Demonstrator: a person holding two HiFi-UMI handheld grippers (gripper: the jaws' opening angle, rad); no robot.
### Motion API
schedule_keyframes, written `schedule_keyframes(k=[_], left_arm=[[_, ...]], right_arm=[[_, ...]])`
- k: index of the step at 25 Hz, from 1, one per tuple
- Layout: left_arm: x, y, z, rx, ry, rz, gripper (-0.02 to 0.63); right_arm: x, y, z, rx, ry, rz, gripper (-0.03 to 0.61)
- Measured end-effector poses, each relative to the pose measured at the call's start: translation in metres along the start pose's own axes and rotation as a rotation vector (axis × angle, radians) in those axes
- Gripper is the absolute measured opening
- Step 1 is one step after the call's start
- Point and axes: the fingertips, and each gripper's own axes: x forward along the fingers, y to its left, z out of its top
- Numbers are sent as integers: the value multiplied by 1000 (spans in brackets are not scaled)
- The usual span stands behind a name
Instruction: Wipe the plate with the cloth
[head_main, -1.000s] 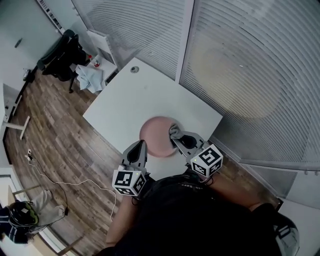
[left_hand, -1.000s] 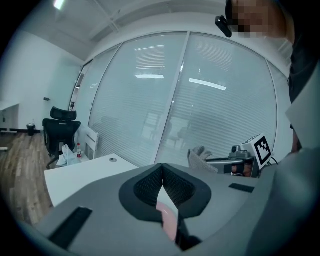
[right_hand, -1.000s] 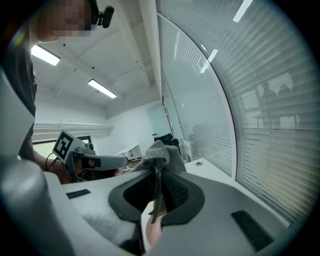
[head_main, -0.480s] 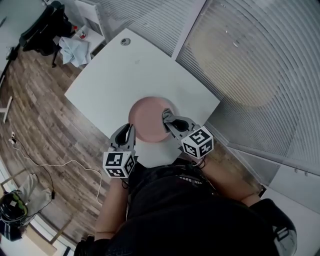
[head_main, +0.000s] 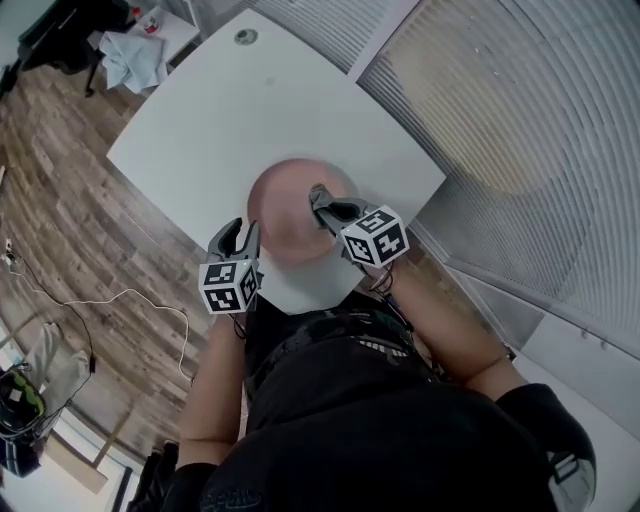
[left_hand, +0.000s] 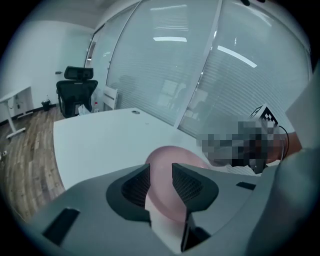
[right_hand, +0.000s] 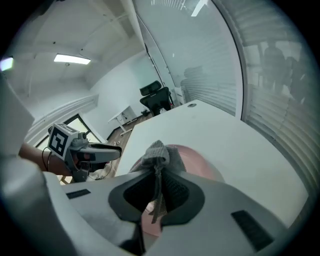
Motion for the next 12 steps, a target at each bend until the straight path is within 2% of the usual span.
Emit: schedule_keyframes(k=[5,12], left_arm=[[22,17,-23,-76,58,5,140],[45,34,-34,-127,99,-7,140]], right_arm=[[24,-21,-18,85,87,-53,38],[46,-40,-37,96,196,-132,38]])
